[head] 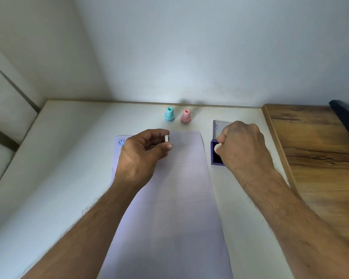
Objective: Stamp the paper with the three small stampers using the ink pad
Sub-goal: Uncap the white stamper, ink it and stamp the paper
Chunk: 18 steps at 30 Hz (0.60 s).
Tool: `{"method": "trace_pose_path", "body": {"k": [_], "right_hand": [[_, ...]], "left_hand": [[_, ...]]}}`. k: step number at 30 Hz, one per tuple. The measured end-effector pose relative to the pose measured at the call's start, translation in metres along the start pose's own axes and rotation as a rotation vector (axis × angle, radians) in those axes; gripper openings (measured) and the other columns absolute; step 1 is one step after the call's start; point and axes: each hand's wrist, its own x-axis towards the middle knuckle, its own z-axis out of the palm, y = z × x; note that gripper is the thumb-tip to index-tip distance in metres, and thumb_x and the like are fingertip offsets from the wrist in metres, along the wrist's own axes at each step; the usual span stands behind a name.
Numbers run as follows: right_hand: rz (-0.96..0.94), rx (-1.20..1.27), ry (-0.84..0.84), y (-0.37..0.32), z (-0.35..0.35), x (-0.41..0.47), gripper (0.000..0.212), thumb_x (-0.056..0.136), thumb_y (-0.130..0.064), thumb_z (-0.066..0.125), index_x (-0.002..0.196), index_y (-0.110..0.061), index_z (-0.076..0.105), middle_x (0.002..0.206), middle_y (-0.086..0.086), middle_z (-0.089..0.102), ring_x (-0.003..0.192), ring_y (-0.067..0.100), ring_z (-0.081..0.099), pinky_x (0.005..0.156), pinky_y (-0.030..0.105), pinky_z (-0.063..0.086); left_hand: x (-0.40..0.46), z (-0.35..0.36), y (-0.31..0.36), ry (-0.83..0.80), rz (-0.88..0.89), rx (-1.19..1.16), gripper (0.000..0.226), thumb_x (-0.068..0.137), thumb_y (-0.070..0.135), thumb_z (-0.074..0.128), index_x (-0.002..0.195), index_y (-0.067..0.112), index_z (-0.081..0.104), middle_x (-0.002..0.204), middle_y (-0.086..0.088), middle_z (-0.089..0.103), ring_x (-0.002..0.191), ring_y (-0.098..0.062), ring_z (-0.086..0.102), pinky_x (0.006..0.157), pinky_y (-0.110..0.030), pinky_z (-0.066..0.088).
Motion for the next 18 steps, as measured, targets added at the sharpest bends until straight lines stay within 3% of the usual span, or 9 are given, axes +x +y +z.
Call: {"method": "trace_pose_path", "body": {"k": [10, 18], "right_hand": [[-0.051, -0.03, -0.023, 0.0, 0.0011, -0.0017, 0.021, 0.09, -0.01, 0.064, 0.11, -0.003, 0.067, 0.111, 0.015, 0.067, 0.099, 0.029, 0.063, 0.077, 0.03, 0.048], [-0.062, -0.019, 0.045, 0.0013, 0.0033, -0.0036, 0.02, 0.084, -0.006, 0.066, 0.103, -0.001, 0.07, 0.105, 0.017, 0.068, 0.096, 0.033, 0.062, 0.079, 0.037, 0.053]], "left_hand": [[-0.0009, -0.0033, 0.0017, 0.002, 0.001, 0.01, 0.027, 0.085, 0.0, 0.072, 0.105, 0.018, 0.074, 0.094, -0.006, 0.076, 0.078, -0.011, 0.071, 0.078, -0.019, 0.057], [-0.0005, -0.0062, -0.0007, 0.001, 0.003, 0.027, 0.027, 0.085, 0.002, 0.072, 0.107, 0.018, 0.075, 0.098, -0.008, 0.077, 0.081, -0.012, 0.073, 0.083, -0.024, 0.059]]}}
